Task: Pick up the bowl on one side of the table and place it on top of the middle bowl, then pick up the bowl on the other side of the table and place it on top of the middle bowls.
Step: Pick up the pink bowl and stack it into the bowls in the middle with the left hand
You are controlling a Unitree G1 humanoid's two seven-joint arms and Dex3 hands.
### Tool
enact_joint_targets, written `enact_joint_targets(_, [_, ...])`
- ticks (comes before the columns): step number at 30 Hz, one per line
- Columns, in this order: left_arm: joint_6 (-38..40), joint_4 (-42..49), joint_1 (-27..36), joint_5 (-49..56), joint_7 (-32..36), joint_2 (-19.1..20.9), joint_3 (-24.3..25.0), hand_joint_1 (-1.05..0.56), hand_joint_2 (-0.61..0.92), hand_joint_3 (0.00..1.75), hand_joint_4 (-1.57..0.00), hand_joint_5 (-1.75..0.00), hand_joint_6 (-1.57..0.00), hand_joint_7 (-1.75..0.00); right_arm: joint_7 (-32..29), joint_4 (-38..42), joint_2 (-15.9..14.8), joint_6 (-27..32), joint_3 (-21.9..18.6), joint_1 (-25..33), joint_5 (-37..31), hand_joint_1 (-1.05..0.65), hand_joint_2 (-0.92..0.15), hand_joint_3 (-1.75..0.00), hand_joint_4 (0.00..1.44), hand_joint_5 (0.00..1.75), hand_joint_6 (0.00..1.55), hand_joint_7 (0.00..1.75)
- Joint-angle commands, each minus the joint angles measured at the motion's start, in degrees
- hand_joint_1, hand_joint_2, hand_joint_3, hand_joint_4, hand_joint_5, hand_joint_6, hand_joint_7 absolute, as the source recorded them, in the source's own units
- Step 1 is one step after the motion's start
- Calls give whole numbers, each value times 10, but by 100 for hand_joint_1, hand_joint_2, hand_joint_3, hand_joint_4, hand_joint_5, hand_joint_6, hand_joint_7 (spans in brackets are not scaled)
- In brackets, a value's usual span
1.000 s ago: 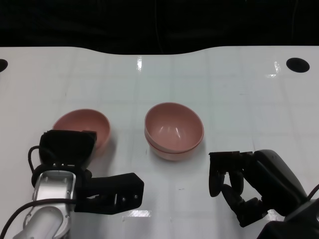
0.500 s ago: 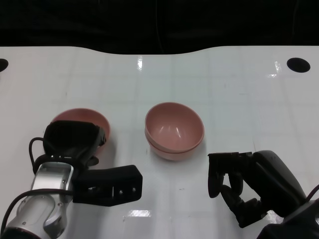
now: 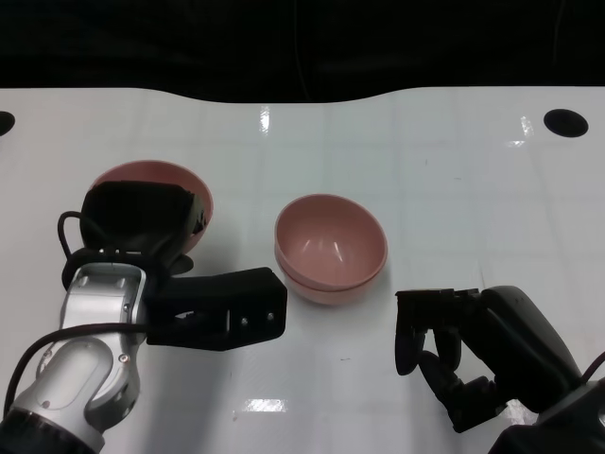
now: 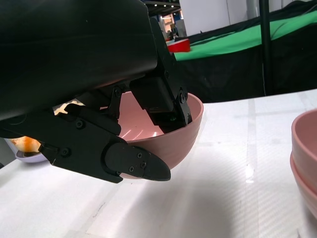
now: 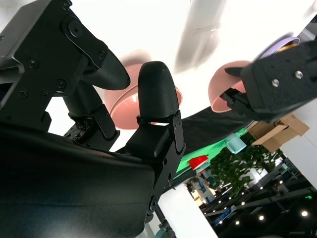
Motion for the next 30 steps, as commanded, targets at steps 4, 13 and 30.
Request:
enact_joint_targets(4, [-7,-48,1,0,2,20,9,-30,92,20,-82,-175,-114,-15,3,-4,-6,5,-8,3,7,-6,-10,-165,95,175,84,151])
enact_joint_targets(13, [-68,-111,14,-55,36,7,31,-28,59,84,-90,-175,-86,-103,3,-2,-4,5,-6,2,9,-6,-10,-164,96,175,85,151])
enact_joint_targets(30, [-153,-98,-8,-85,38,-34,8,-29,57,85,-93,-175,-87,-112,1,1,-6,6,-6,2,4,-6,-11,-164,96,175,86,150])
